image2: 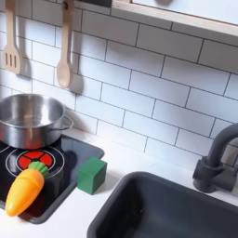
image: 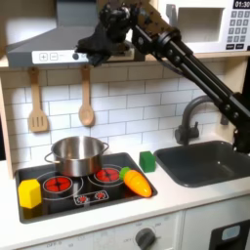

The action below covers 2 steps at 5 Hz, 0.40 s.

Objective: Push button

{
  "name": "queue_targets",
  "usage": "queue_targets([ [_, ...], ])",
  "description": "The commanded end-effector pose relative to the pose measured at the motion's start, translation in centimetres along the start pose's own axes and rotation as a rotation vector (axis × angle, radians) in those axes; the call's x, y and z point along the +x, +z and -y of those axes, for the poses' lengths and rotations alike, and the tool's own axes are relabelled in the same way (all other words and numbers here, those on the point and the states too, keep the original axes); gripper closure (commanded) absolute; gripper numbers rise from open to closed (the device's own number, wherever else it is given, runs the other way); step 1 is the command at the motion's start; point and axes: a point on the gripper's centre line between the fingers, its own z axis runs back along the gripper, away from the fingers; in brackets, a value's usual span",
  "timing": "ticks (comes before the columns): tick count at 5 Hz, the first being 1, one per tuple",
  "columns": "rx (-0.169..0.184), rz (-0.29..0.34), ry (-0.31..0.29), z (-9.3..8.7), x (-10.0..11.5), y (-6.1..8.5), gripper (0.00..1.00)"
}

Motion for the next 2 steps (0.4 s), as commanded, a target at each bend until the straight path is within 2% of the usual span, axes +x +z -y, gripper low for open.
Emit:
queue_targets([
  [1, 0.011, -0.03, -0.019, -0.4, 0.05, -0.98, 1.0],
  [2, 0.009, -0.037, -0.024, -0.21, 0.21, -1.18, 1.0],
])
